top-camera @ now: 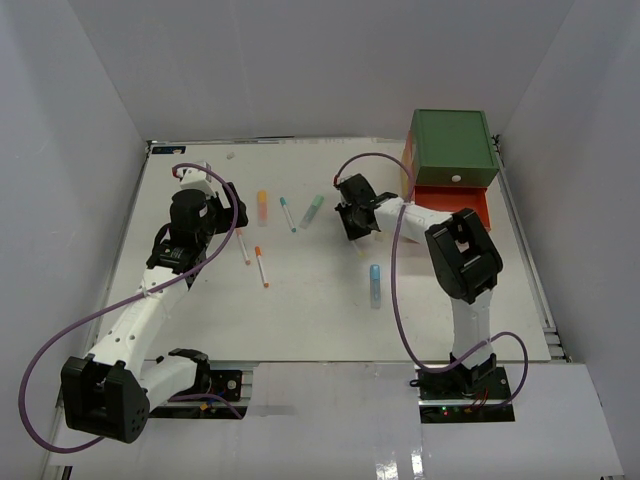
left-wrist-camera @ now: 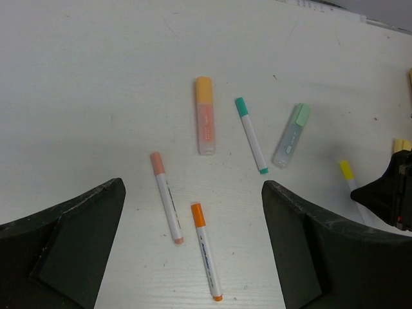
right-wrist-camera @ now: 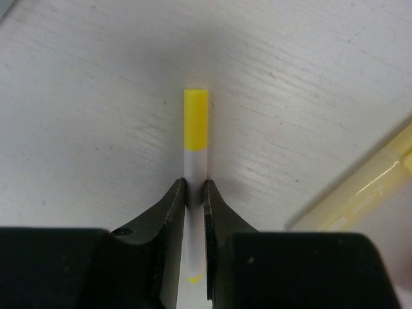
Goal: Sort the stationery into containers
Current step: Pick up the pen from the center of the board, then place the pen in the drawer, then pick up the pen from the center of the board.
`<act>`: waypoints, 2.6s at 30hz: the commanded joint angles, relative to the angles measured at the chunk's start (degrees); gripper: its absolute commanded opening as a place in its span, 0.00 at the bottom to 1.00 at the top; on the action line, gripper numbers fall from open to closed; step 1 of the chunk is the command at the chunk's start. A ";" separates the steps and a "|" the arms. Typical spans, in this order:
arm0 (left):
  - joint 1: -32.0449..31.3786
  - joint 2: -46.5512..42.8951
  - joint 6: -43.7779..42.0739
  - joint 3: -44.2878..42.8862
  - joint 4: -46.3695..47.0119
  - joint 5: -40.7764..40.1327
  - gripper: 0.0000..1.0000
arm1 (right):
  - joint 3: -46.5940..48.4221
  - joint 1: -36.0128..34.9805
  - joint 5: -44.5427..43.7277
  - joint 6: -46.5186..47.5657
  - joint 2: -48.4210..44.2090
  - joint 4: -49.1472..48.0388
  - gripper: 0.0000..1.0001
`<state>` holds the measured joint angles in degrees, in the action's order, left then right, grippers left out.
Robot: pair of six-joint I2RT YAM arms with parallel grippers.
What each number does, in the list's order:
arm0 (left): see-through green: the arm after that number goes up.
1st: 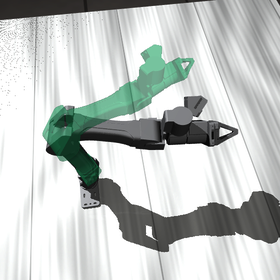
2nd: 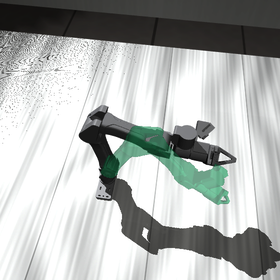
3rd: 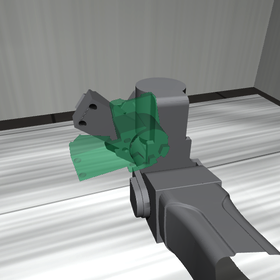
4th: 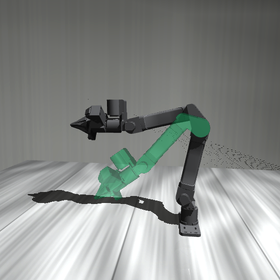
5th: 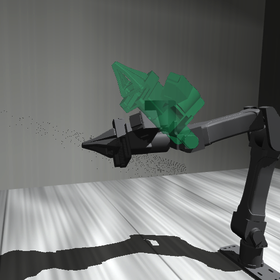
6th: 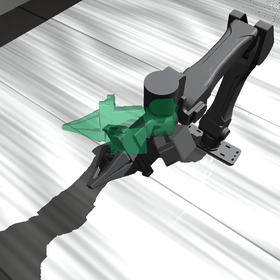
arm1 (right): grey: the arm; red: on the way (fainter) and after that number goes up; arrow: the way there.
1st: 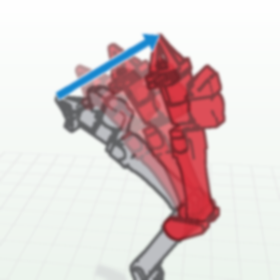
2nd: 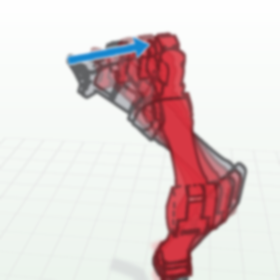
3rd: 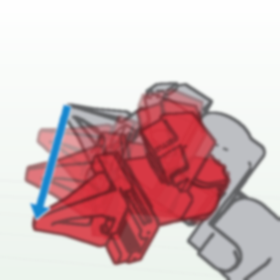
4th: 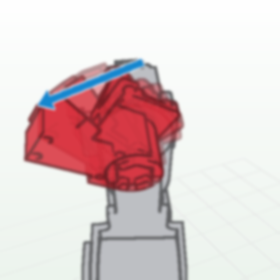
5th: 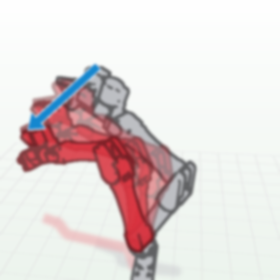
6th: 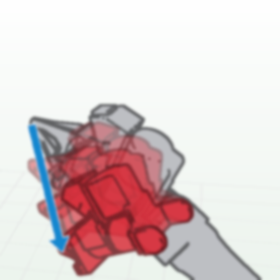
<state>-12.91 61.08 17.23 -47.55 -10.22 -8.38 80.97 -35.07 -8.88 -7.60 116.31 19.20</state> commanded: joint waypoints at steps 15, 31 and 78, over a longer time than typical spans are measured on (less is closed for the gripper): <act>0.16 -1.31 0.17 0.00 0.55 0.56 0.98 | -25.04 4.47 -4.55 -17.09 -42.99 -13.65 0.08; 0.16 -1.14 0.52 0.09 0.46 0.56 0.98 | -37.64 30.48 -12.39 -40.03 -60.07 -20.85 0.08; 0.60 25.75 9.04 -5.44 -9.38 -0.93 0.86 | -63.83 31.03 32.71 -20.63 -81.15 -41.70 0.90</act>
<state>-12.80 85.01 25.06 -49.95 -18.70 -8.78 17.10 -2.52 24.05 -29.80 36.42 -18.24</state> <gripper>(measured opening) 0.875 0.900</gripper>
